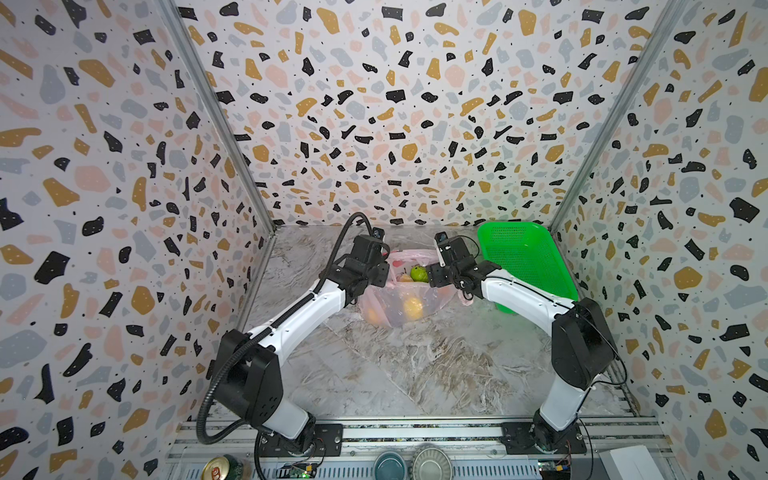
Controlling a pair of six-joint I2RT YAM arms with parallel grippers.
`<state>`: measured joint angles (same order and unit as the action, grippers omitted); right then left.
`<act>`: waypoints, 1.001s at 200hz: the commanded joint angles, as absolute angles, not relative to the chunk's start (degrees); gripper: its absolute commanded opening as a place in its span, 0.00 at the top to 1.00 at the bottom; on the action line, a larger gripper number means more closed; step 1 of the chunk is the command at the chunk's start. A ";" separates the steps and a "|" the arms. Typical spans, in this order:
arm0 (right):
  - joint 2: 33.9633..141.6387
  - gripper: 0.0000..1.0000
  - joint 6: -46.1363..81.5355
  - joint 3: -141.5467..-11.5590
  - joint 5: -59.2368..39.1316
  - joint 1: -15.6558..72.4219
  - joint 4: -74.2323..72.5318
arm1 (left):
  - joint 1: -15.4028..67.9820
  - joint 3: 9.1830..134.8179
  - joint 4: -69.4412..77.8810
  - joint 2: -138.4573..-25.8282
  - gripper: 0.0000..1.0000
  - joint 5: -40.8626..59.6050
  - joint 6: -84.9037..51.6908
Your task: Untie the knot of the plastic bag and take out the fruit
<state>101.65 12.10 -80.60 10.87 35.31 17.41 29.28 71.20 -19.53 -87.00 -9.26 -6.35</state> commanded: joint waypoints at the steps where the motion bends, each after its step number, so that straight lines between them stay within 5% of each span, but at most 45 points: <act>1: 99.19 0.18 12.67 -85.85 4.16 35.50 25.21 | 30.91 71.33 -18.11 -84.84 0.73 -2.48 -5.37; 51: 95.51 0.17 18.26 -87.45 -7.28 36.37 32.15 | 31.82 70.81 -18.53 -83.83 0.98 -1.38 -5.37; 154: 98.46 0.17 30.40 -81.25 7.52 40.61 13.06 | 33.56 68.17 -16.52 -80.37 1.00 0.79 -5.58; 200: 106.38 0.16 25.97 -83.14 1.96 38.98 13.62 | 33.71 65.05 -14.46 -79.24 1.00 -0.03 -5.45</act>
